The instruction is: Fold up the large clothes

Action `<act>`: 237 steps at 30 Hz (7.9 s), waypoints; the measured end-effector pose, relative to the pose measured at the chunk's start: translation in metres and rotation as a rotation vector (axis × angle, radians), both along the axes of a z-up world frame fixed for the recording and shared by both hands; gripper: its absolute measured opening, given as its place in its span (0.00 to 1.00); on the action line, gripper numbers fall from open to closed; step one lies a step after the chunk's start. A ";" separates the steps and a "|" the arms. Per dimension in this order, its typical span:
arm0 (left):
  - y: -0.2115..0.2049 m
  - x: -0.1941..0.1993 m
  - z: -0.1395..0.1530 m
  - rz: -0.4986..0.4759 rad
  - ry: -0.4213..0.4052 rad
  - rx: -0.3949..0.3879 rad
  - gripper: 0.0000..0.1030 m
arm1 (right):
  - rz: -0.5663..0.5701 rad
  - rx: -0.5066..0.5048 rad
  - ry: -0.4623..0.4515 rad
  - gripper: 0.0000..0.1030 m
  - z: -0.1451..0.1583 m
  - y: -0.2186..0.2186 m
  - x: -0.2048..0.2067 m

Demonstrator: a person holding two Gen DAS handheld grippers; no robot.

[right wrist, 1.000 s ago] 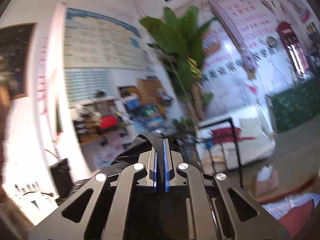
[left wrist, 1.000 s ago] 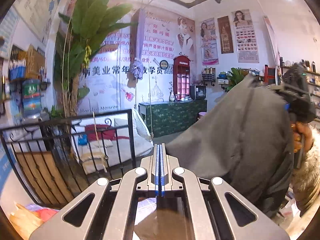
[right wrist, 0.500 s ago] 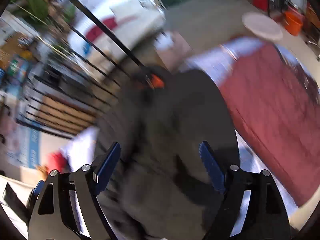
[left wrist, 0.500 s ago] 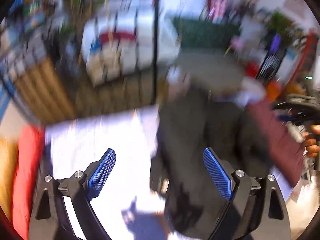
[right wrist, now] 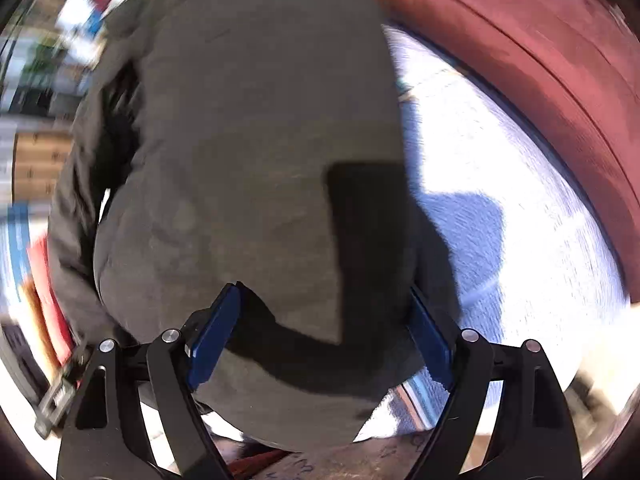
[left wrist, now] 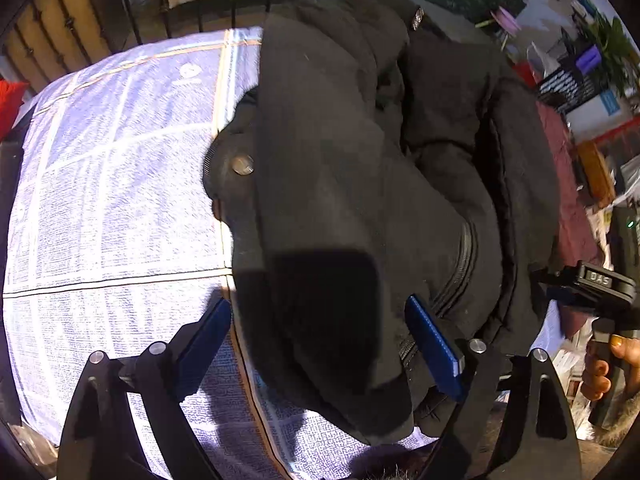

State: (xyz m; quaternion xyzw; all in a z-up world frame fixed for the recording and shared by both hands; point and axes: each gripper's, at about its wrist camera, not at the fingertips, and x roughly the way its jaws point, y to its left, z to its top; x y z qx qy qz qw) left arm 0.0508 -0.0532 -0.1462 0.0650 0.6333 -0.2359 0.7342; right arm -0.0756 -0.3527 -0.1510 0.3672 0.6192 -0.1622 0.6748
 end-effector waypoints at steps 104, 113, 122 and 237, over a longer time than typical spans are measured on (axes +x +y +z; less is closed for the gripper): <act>0.103 0.026 0.038 0.183 0.073 -0.109 0.83 | -0.111 0.137 0.070 0.62 -0.027 -0.051 -0.107; 0.141 -0.008 0.003 0.018 0.069 -0.037 0.86 | 0.181 0.019 0.027 0.79 -0.026 -0.007 -0.088; 0.106 -0.069 -0.018 -0.049 0.041 -0.042 0.55 | 0.310 0.046 0.021 0.19 -0.027 0.007 -0.084; -0.012 -0.107 0.012 -0.276 -0.110 0.301 0.94 | -0.994 -0.054 -0.486 0.32 0.086 -0.259 -0.213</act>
